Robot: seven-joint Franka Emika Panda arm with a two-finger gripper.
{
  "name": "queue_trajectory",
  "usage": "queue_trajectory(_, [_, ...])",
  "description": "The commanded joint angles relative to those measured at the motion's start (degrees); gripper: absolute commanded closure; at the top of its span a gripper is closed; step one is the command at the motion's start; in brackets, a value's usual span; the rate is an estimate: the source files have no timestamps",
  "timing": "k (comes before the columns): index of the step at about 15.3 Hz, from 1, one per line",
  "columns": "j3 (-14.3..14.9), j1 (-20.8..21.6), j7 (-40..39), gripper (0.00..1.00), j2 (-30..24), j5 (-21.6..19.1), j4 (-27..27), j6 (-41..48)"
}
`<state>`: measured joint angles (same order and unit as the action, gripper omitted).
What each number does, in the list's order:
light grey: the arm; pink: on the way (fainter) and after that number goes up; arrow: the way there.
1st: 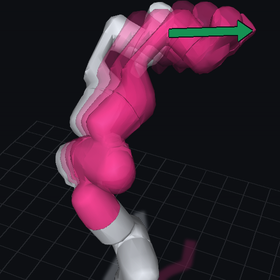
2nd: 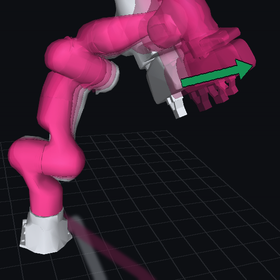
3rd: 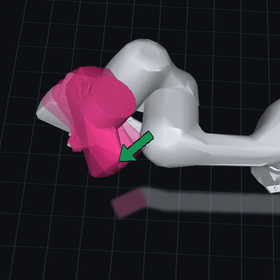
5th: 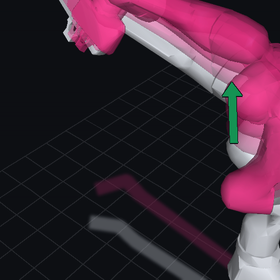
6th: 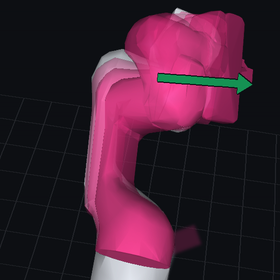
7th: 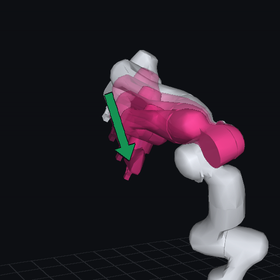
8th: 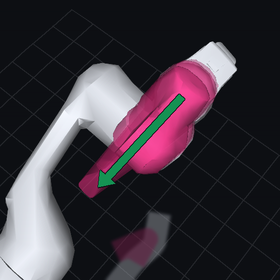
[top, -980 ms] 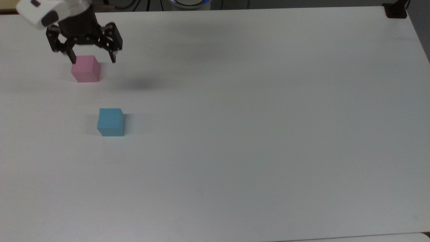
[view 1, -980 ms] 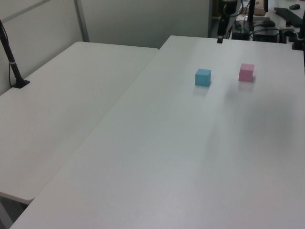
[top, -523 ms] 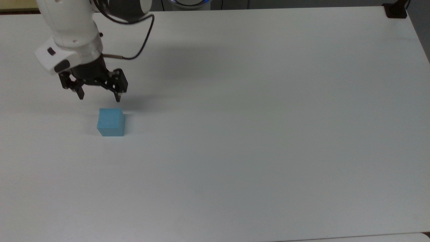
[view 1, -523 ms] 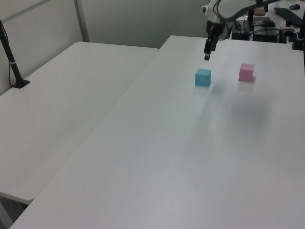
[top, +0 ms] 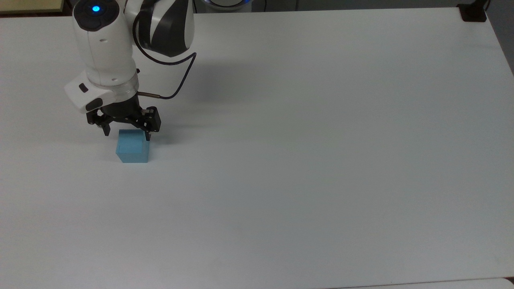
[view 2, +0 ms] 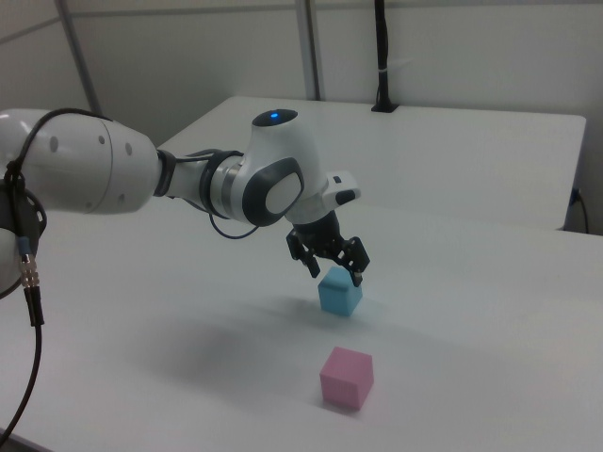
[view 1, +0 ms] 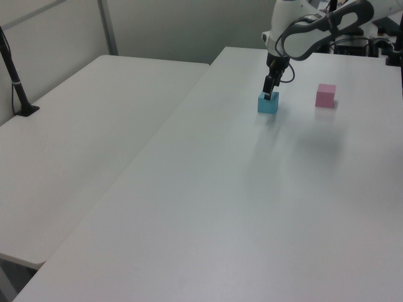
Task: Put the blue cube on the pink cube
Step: 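Lower the gripper around the light-blue cube and close it, then lift the light-blue cube and carry it over the pink cube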
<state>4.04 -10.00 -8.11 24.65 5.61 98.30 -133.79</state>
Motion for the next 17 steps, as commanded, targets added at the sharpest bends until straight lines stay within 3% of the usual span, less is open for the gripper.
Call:
queue_trajectory(1, [0.18,0.42,3.19,0.01,0.84,3.26,1.2,-2.44])
queue_trajectory(3, [0.18,0.42,3.46,0.13,1.46,3.96,1.37,-3.49])
queue_trajectory(6, [0.01,0.51,5.72,0.56,1.37,3.88,1.02,-3.5])
queue_trajectory(7, [-0.17,0.51,6.79,0.6,0.94,3.79,0.93,-3.32])
queue_trajectory(12, [-0.26,-0.19,8.38,0.61,-5.82,3.61,0.93,0.27])
queue_trajectory(17, [-0.17,-2.83,3.13,0.62,-13.21,3.61,0.93,13.7])
